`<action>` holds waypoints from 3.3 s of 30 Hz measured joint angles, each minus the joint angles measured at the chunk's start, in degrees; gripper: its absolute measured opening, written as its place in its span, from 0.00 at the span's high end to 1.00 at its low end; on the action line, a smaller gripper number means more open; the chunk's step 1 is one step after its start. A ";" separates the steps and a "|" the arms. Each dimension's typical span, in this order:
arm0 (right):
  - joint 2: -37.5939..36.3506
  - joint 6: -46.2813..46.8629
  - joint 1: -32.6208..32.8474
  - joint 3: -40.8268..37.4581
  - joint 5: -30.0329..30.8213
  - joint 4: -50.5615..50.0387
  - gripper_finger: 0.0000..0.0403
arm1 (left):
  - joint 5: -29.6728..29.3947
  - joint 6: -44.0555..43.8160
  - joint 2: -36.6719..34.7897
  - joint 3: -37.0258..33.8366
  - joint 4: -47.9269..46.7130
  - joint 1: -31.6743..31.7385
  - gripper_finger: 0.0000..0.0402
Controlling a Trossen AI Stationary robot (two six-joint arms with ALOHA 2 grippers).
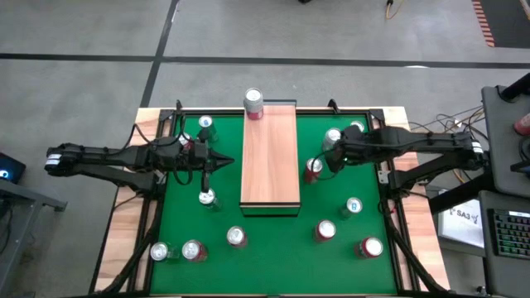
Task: Place canned beverage on shelf
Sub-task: Put the green can on the shelf
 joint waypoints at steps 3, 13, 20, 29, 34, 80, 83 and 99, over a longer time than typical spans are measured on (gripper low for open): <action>0.02 -2.00 0.02 4.19 4.09 0.33 0.25 | -0.02 0.31 0.00 0.00 0.00 0.00 1.00; 3.89 -12.86 0.04 15.84 6.83 6.06 0.25 | 0.00 0.62 0.00 0.00 -0.02 0.00 1.00; 10.43 -18.07 -0.03 22.36 3.77 6.43 0.25 | 0.00 1.80 0.00 0.00 -0.04 0.00 1.00; 21.20 -22.63 0.00 32.85 -6.43 3.63 0.25 | 0.00 3.31 0.00 0.00 -0.07 0.00 1.00; 28.18 -22.78 0.00 41.51 -8.43 -6.22 0.25 | -2.42 6.11 -0.01 0.04 -1.46 -0.03 1.00; 40.37 -25.51 -0.75 53.03 -15.50 -11.66 0.23 | -13.27 14.91 -0.02 0.00 -11.65 0.02 1.00; 41.17 -25.61 -0.76 53.05 -15.34 -11.50 0.23 | -13.27 14.91 -0.02 -0.02 -11.65 0.02 1.00; 41.70 -27.58 -0.84 53.05 -15.33 -9.79 0.15 | -13.27 14.76 -0.02 -0.02 -11.65 0.01 1.00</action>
